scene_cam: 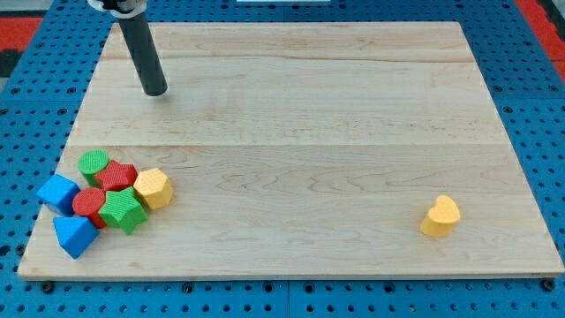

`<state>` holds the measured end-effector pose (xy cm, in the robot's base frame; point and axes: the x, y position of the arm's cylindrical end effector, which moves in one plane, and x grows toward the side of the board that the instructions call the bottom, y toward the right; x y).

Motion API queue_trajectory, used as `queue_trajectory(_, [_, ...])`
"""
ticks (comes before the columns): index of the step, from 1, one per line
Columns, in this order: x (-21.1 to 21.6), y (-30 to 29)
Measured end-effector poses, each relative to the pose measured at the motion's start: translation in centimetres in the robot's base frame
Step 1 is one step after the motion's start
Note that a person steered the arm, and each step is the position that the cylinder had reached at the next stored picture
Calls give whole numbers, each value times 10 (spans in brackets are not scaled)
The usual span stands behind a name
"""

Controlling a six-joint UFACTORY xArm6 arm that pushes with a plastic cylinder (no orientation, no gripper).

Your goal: Move the line of blocks down and left a bit

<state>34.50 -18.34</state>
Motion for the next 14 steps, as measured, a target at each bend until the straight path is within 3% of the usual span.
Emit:
queue_trajectory(3, [17, 12])
queue_trajectory(5, [168, 112])
queue_trajectory(6, [249, 102])
queue_trajectory(7, [273, 81])
queue_trajectory(8, [273, 67])
queue_trajectory(10, [273, -47])
queue_trajectory(11, [272, -63])
queue_trajectory(14, [238, -38])
